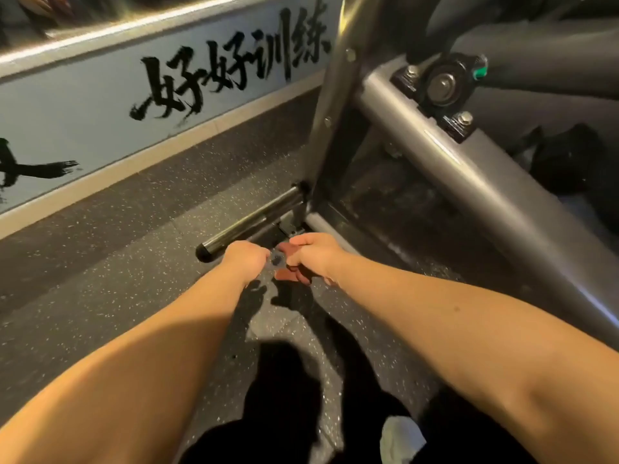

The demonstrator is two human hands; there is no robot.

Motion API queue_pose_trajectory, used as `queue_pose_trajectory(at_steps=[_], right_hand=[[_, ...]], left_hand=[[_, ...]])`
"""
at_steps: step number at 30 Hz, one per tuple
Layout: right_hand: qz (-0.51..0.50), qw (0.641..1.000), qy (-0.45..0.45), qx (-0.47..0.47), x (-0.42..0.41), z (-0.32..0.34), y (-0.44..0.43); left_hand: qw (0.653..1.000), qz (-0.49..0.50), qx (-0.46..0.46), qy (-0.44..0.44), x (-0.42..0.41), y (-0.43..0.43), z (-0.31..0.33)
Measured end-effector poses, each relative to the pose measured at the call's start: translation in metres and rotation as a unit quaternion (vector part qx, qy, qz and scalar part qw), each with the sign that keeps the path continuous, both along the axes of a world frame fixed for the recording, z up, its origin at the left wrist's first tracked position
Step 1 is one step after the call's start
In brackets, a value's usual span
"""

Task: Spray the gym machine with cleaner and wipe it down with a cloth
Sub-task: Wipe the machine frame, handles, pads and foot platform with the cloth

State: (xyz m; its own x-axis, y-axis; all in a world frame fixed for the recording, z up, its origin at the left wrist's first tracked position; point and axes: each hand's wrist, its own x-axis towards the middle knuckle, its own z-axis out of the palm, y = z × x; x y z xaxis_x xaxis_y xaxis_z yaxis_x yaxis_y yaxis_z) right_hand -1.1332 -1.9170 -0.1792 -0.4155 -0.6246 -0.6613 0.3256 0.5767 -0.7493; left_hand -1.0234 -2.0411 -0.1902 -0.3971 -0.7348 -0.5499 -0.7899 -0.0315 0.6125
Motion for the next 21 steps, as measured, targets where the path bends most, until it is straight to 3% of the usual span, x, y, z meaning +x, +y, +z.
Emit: queue_pose_trajectory(at_steps=[5, 9, 12, 15, 19, 21], right_hand=[[0.013, 0.995, 0.05, 0.082, 0.006, -0.003, 0.034], [0.035, 0.99, 0.102, 0.088, 0.02, 0.011, 0.058], [0.058, 0.985, 0.133, 0.092, 0.023, 0.024, 0.07], [0.08, 0.987, 0.116, 0.077, 0.026, 0.03, 0.071], [0.091, 0.984, 0.145, 0.051, 0.021, 0.019, 0.065], [0.06, 0.984, 0.162, 0.049, 0.02, 0.017, 0.068]], left_hand=[[0.984, -0.175, 0.03, 0.006, 0.0, 0.041, 0.013], [0.939, -0.335, 0.032, -0.063, 0.009, 0.059, 0.03], [0.921, -0.373, 0.054, -0.094, 0.021, 0.065, 0.041], [0.936, -0.329, 0.023, -0.122, 0.029, 0.068, 0.048], [0.953, -0.3, -0.021, -0.043, 0.033, 0.05, 0.046], [0.946, -0.32, -0.035, -0.044, 0.032, 0.042, 0.047]])
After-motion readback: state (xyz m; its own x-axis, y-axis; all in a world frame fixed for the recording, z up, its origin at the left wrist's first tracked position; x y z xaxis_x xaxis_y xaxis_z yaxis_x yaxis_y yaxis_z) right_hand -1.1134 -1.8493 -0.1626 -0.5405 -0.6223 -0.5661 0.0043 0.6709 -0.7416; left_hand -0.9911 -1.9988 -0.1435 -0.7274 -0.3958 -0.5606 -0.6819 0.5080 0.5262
